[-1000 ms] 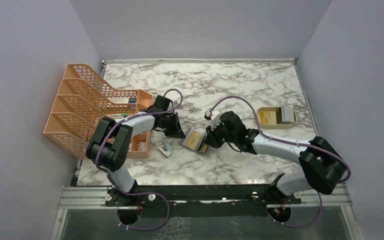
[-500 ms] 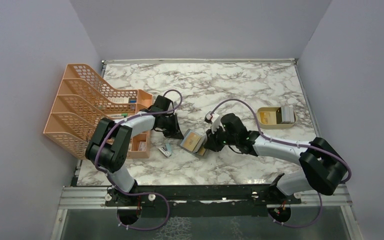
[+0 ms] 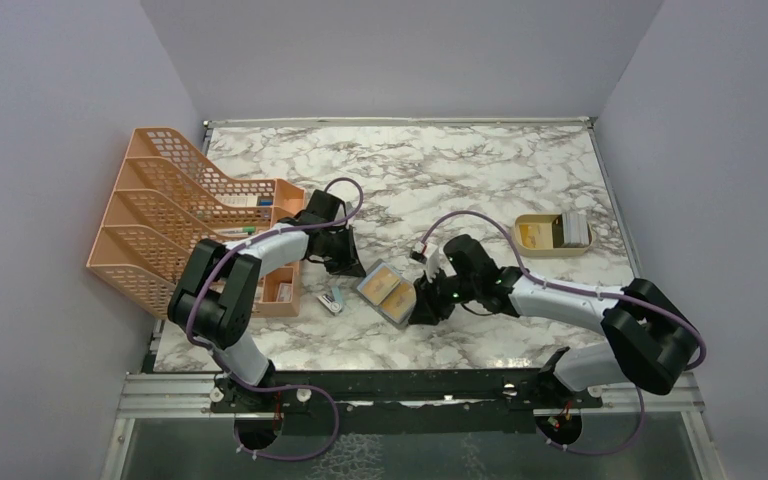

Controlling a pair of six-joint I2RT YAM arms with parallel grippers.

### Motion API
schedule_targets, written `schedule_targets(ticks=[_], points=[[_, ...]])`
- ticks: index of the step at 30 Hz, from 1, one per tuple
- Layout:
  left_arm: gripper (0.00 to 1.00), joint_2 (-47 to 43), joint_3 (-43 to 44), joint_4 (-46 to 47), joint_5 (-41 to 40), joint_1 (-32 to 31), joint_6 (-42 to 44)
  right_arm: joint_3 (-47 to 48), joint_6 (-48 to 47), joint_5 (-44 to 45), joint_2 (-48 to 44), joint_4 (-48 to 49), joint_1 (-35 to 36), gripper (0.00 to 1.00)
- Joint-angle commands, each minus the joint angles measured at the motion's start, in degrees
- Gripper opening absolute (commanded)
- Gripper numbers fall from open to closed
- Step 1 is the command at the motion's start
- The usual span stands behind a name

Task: Put the credit cards into the card holder
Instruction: Close the card holder at the center of the board.

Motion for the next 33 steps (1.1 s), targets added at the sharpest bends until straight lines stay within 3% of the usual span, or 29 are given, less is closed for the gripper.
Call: schedule_targets(ticks=[1, 6, 9, 12, 16, 19, 26, 33], points=[[0.00, -2.3, -0.1, 0.2, -2.5, 0.2, 0.0, 0.2, 1.0, -7.2, -0.7, -4.5, 0.3, 0.32], [0.00, -2.7, -0.2, 0.2, -2.5, 0.2, -0.1, 0.0, 6.2, -7.7, 1.2, -6.3, 0.4, 0.33], [0.00, -3.3, -0.2, 0.2, -2.4, 0.2, -0.5, 0.5, 14.0, 0.4, -1.1, -8.9, 0.4, 0.33], [0.00, -4.9, -0.9, 0.8, -1.5, 0.2, -1.5, 0.6, 28.0, 11.0, -5.6, -12.4, 0.4, 0.33], [0.01, -7.5, -2.6, 3.9, 3.7, 0.2, -4.1, -2.9, 39.9, 15.5, -12.2, -10.1, 0.4, 0.34], [0.12, -9.5, -4.9, 7.3, 6.8, 0.1, -6.7, -4.3, 42.4, 20.6, -15.4, -10.1, 0.4, 0.35], [0.25, -11.4, -8.1, 12.1, 10.7, -1.1, -10.2, -1.7, 48.4, 22.4, -12.6, -10.2, 0.4, 0.44], [0.27, -11.6, -9.2, 14.0, 11.7, -2.3, -11.6, 3.7, 51.5, 25.6, -5.6, -13.4, 0.3, 0.46]])
